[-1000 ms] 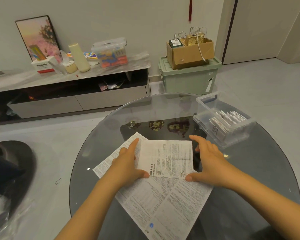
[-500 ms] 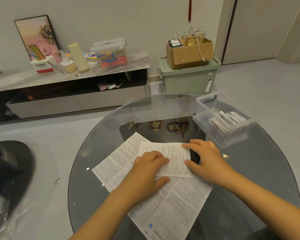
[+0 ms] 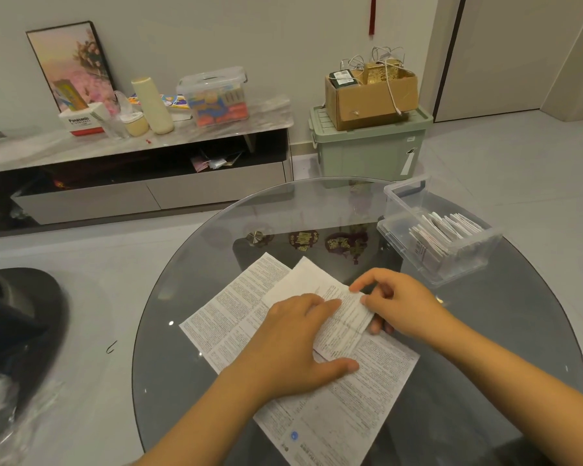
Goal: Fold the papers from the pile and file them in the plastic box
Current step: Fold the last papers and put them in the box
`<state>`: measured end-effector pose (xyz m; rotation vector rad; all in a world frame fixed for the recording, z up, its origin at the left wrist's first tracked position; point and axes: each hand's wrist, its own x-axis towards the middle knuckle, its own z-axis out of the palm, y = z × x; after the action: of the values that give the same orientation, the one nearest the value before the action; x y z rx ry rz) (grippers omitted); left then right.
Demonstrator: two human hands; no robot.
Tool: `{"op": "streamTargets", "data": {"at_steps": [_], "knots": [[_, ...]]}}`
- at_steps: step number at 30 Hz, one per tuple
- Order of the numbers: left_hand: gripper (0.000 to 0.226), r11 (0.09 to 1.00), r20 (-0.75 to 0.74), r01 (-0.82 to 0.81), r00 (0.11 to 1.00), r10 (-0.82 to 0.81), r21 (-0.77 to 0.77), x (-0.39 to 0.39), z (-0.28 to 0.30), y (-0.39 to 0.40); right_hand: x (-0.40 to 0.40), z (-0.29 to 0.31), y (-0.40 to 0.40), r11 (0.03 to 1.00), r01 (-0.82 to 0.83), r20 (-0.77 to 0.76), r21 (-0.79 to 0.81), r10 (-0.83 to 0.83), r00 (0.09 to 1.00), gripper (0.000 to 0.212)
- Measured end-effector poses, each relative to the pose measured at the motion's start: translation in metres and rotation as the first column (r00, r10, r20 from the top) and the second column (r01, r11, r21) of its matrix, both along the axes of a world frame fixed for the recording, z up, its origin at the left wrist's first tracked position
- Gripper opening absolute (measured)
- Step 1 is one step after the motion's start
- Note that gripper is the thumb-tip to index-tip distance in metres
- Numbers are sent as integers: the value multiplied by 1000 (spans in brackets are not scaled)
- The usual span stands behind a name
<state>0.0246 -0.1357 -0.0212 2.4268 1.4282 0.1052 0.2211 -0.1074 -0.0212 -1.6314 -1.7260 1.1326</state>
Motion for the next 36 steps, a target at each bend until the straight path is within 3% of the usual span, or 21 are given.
{"op": "streamTargets", "data": {"at_steps": [4,8,16,18,21,23,27,32,36], "knots": [[92,999,-26,45,999,-45,-13,3,-2,-6,0,6,-10,977,-37,-218,-210,-10,976,17],[77,998,-21,60,998,-61,-36,2,0,-8,2,11,-11,955,-56,-344,-291,-50,938,17],[42,986,167,-24,985,52,-165,-8,13,-7,6,15,-7,986,-78,-114,-145,61,992,18],[38,983,225,-77,968,114,-169,-11,14,-5,5,12,-5,994,-89,-42,-61,86,995,30],[31,974,319,-148,927,197,-172,-13,18,1,3,8,-1,991,-133,-9,2,133,991,74],[26,968,357,-193,903,240,-164,-14,18,6,2,3,2,988,-148,-23,38,149,989,88],[23,947,391,-288,862,322,-144,-16,12,14,-4,2,2,990,-135,-118,48,140,983,71],[46,903,394,-403,814,427,-147,-13,6,19,-14,-12,5,987,-93,-48,134,101,994,14],[74,885,352,-447,813,464,-132,-10,2,25,-22,-24,6,984,24,-7,178,-23,1000,15]]}}
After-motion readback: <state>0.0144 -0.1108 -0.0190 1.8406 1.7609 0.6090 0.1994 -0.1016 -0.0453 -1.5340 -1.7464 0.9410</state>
